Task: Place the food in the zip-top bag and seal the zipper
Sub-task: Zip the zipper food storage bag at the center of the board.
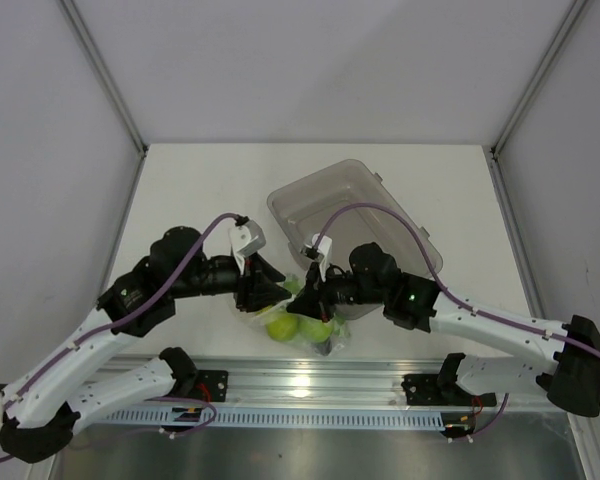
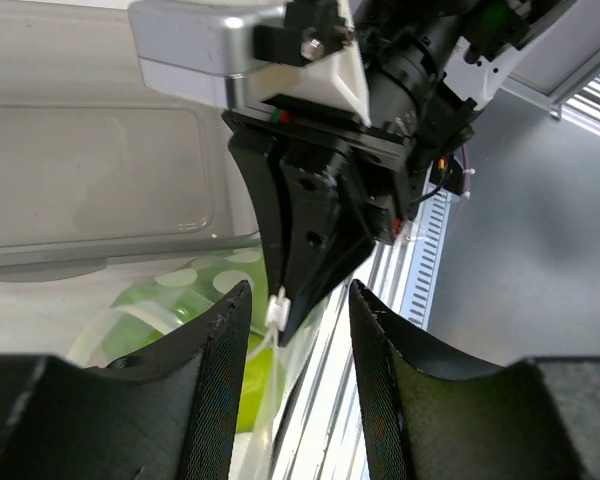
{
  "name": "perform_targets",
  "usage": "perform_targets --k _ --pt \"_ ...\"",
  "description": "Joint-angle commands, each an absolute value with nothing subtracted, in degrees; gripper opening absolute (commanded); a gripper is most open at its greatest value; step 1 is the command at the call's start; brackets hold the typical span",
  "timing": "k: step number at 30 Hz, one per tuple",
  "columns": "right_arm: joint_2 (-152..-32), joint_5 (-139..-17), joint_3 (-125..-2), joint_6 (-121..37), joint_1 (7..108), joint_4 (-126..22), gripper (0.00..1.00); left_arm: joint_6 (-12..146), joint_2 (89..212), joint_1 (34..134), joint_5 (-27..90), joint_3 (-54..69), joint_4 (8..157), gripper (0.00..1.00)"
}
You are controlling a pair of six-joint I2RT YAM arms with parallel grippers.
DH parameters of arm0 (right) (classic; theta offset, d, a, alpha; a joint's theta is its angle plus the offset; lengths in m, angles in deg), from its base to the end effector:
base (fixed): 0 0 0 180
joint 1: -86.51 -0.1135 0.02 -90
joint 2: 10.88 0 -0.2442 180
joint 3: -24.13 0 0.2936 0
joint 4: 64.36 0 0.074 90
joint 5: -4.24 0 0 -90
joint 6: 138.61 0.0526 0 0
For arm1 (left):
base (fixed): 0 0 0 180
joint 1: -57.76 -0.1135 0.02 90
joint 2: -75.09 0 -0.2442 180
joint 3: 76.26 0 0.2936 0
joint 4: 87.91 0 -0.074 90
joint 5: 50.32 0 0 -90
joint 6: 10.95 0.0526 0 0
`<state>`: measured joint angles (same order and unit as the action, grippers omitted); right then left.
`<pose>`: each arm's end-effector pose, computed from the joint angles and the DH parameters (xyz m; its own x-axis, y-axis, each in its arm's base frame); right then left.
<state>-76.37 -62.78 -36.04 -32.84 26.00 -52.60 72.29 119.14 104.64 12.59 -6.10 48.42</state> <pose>0.1436 0.2957 0.2725 -0.4069 -0.2111 -0.8888 -0.9087 0.1930 0.3701 0.1352 -0.1794 0.3760 -0.3162 0.1844 -0.9306 0.9158 0.3155 -0.2487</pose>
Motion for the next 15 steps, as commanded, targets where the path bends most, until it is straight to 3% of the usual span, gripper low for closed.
perform_targets --k 1,10,13,15 --pt "-74.0 -60.4 -38.6 -33.3 26.2 -53.2 0.0 76.7 121.8 105.0 13.4 -5.8 52.1 0.47" --pt "-72.0 -58.6 -38.3 -32.9 28.6 -53.0 0.0 80.9 124.1 105.0 11.9 -6.4 50.9 0.35" --pt "-71.8 -57.8 -38.2 -32.7 29.1 -53.0 0.0 81.5 123.7 105.0 9.8 -7.1 51.3 0.39" --pt "-71.8 -57.6 -38.2 -32.8 29.2 -52.8 0.0 81.4 123.0 105.0 8.4 -7.6 51.8 0.47"
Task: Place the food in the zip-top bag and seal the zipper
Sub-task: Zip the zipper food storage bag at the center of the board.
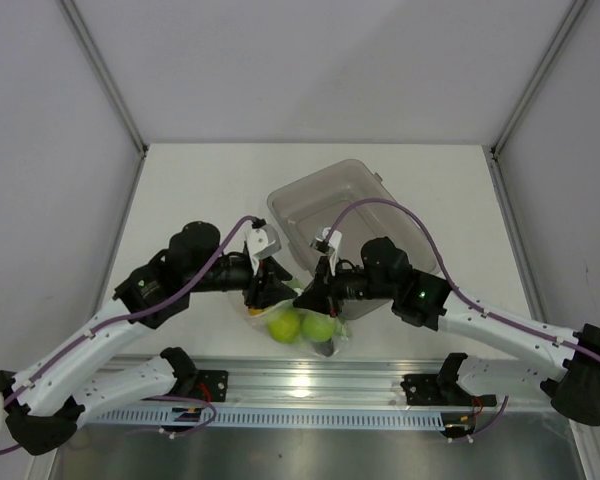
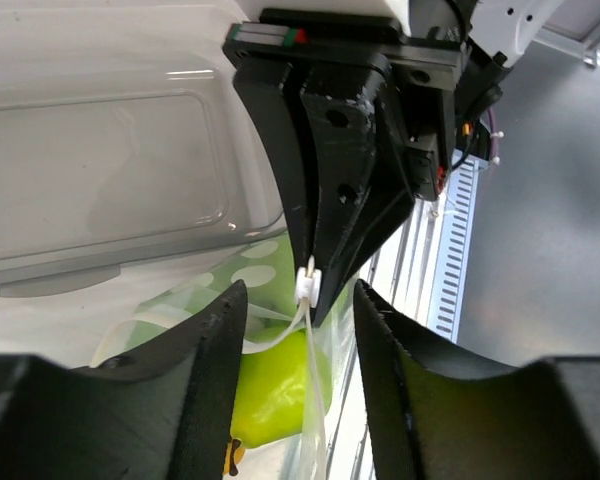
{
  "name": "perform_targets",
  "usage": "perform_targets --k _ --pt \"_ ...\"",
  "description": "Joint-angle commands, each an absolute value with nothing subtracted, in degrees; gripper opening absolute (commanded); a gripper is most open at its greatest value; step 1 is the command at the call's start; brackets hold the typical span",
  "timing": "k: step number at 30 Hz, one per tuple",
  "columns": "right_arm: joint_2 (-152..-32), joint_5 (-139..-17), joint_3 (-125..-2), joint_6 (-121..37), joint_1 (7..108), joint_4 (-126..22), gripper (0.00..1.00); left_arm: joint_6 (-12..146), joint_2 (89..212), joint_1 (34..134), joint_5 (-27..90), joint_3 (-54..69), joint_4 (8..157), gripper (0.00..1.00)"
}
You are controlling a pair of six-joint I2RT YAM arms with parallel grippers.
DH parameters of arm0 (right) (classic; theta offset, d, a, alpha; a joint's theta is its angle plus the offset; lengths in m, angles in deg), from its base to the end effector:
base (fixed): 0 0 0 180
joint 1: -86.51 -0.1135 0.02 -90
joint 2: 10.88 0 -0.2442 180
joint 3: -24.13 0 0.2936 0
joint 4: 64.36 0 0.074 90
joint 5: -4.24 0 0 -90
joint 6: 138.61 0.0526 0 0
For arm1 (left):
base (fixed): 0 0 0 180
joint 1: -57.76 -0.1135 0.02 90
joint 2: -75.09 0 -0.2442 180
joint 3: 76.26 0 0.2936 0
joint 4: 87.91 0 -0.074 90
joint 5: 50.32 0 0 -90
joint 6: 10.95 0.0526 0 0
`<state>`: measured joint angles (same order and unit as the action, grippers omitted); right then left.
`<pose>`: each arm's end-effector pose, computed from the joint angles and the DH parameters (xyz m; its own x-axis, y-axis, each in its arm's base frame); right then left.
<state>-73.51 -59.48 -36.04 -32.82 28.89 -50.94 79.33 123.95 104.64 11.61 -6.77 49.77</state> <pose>0.1504 0.2807 0.2846 -0.4091 -0.1896 -0.8926 -0.9082 0.1789 0.3783 0.1501 -0.1965 0.3563 -0.2480 0.2712 -0.9300 0.9442 0.2827 -0.1694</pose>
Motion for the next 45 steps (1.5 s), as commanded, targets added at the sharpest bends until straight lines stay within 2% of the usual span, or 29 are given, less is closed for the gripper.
perform_targets --k 1,9,18,21,24,25,27,28,45 --pt "-71.9 -57.6 -38.2 -32.8 29.3 -52.7 0.0 81.4 123.0 105.0 7.6 -7.4 51.6 0.51" --pt "-71.8 -57.5 -37.8 -32.4 29.3 -53.4 0.0 80.8 124.3 105.0 7.6 -8.0 51.6 0.54" --pt "-71.5 -57.5 -38.0 -32.1 29.1 -53.3 0.0 80.5 126.4 105.0 8.1 -8.7 52.2 0.47" --pt "-71.4 -57.5 -37.8 -32.1 29.1 -53.2 0.0 80.7 126.4 105.0 8.7 -8.7 52.2 0.4" --pt "-71.4 -57.6 -37.6 -32.0 29.1 -53.5 0.0 81.2 126.2 105.0 8.7 -8.6 52.3 0.29" --pt "-71.3 -57.9 -37.6 -31.9 28.9 -53.6 0.0 81.3 126.1 105.0 8.7 -8.6 52.5 0.2" --pt "-71.0 -58.4 -37.1 -31.8 28.9 -54.2 0.0 81.4 126.2 105.0 8.2 -8.3 52.5 0.11" --pt "-70.8 -58.8 -37.0 -31.7 28.7 -54.4 0.0 81.3 126.3 105.0 8.0 -8.5 52.5 0.01" --pt "-59.5 -69.0 -28.6 -25.7 29.1 -62.2 0.0 80.9 126.5 104.9 8.0 -9.7 51.7 0.01"
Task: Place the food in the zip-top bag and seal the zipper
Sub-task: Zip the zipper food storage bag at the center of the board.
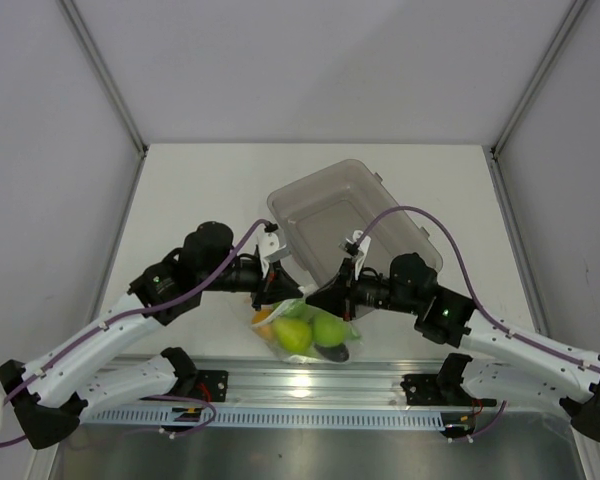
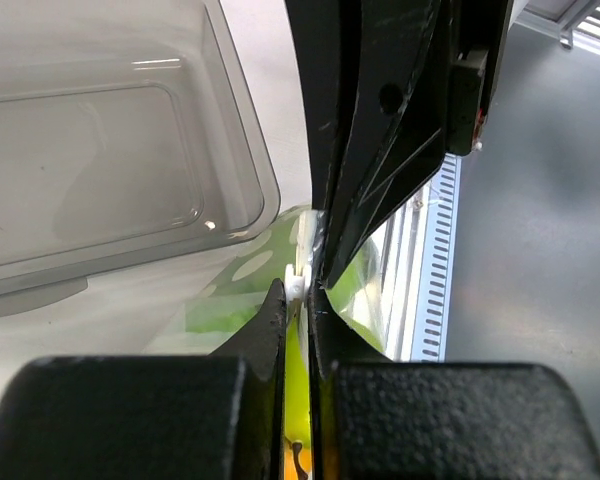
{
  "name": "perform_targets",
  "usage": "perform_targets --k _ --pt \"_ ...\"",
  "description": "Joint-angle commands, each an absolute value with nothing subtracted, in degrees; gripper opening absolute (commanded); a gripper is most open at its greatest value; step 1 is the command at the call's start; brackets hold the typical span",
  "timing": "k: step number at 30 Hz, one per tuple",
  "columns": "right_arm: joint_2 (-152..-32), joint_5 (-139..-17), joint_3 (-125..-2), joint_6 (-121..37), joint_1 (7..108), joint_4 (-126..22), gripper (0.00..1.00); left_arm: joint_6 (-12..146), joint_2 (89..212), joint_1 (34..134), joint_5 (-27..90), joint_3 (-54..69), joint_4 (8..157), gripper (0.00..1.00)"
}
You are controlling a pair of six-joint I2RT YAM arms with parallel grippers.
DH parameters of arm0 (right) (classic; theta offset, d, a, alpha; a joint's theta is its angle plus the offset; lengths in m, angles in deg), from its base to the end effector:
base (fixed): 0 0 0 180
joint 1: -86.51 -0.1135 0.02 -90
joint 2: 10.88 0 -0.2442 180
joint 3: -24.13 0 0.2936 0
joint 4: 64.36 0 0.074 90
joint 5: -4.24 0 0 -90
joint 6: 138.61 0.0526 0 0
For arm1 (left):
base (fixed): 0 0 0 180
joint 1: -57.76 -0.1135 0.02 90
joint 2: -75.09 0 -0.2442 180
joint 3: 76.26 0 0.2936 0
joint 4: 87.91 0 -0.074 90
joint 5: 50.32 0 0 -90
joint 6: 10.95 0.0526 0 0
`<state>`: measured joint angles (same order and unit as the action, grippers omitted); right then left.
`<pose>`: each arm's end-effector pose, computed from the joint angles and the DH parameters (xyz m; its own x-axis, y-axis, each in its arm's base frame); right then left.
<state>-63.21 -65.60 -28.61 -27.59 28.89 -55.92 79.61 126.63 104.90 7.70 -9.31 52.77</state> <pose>0.1381 0.2517 0.2917 -0.4197 -0.0332 -0.9070 -0.8838 0.2426 0.4001 0.1562 -0.2092 0.3347 -0.2664 0.2992 -0.9162 0.9538 0.2192 -0.2057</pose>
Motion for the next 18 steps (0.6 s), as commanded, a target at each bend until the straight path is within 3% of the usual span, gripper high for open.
perform_targets --k 1,12,18 --pt "-59.1 -69.7 -28.2 -25.5 29.2 -62.4 0.0 80.9 126.3 104.9 7.6 -9.7 51.3 0.01" --pt "-53.2 -73.4 -24.4 -21.7 32.3 -62.6 0.0 81.8 121.8 104.6 10.3 -10.9 47.3 0.01" --pt "-56.7 -71.1 -25.7 -21.0 30.1 -62.5 0.0 81.1 121.1 104.5 10.2 -10.6 47.6 0.0"
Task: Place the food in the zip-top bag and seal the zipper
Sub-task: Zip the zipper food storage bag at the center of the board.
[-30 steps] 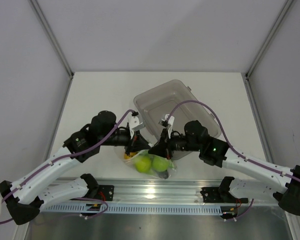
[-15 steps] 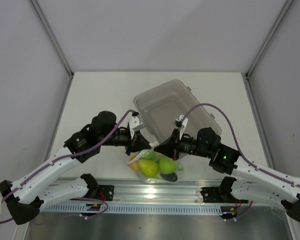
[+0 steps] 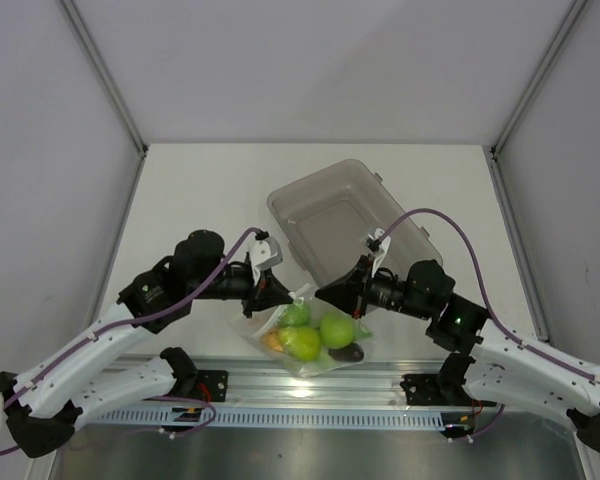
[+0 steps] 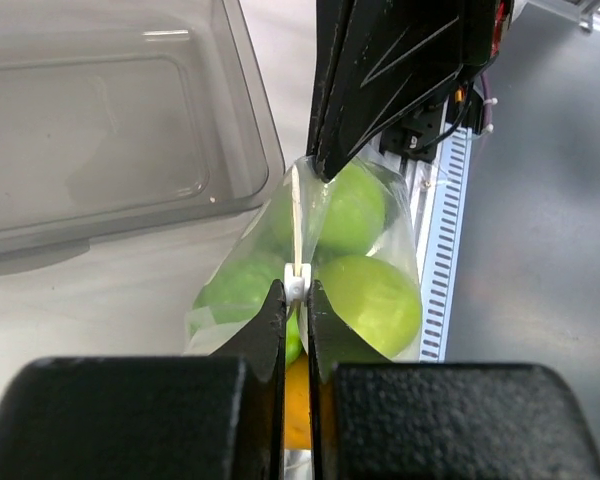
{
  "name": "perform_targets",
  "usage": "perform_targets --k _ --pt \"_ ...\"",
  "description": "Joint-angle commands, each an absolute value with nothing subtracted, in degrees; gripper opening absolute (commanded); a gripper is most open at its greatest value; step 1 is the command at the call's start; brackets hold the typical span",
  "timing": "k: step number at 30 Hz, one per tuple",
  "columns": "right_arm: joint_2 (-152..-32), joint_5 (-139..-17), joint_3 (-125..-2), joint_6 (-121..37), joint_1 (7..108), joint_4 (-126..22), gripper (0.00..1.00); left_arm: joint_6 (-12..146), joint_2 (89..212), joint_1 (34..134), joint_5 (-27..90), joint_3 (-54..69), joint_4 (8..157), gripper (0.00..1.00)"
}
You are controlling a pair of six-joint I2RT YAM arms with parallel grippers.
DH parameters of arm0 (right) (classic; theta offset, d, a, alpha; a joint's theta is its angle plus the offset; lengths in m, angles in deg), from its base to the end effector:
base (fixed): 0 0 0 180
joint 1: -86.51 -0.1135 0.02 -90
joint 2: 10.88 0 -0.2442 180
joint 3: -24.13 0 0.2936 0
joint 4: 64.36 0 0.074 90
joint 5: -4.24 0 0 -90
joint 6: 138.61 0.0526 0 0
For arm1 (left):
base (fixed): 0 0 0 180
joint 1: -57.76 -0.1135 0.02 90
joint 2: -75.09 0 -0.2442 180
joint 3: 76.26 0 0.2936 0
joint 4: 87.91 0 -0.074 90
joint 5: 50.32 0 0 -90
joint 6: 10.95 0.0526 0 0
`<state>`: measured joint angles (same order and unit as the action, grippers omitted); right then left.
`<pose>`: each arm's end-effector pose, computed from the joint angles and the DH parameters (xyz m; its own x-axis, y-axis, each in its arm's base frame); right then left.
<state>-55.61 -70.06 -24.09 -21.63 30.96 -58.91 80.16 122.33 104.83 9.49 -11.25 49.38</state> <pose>0.1377 0.2259 0.2990 -0.4468 0.1208 -0.8864 -0.8350 0.2994 0.4617 0.1455 -0.1953 0.3320 -0.2689 0.3136 -0.9107 0.9488 0.2488 -0.1944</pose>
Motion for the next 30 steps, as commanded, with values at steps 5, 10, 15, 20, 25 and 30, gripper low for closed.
perform_targets --k 5,10,15,20,25,30 --pt "-63.5 -68.6 -31.5 -23.2 28.2 -53.3 0.12 82.9 123.4 104.5 9.9 -5.9 44.6 0.01" --pt "-65.2 -68.7 -42.2 -28.8 28.0 -37.1 0.68 85.5 126.2 104.5 7.5 -4.1 42.9 0.01" --pt "-65.9 -61.9 -47.8 -33.6 30.7 -29.1 0.81 86.0 127.7 104.5 5.1 -2.8 42.4 0.0" --pt "-69.4 -54.9 -50.1 -36.2 32.6 -25.9 0.75 85.7 128.1 104.5 2.7 -2.2 42.6 0.01" --pt "-74.9 -52.0 -53.8 -40.8 32.9 -20.1 0.67 86.0 127.6 104.5 2.3 -2.1 42.1 0.01" --pt "-78.3 -47.5 -55.9 -43.5 33.8 -19.2 0.61 85.7 127.6 104.5 2.2 -2.2 41.9 0.01"
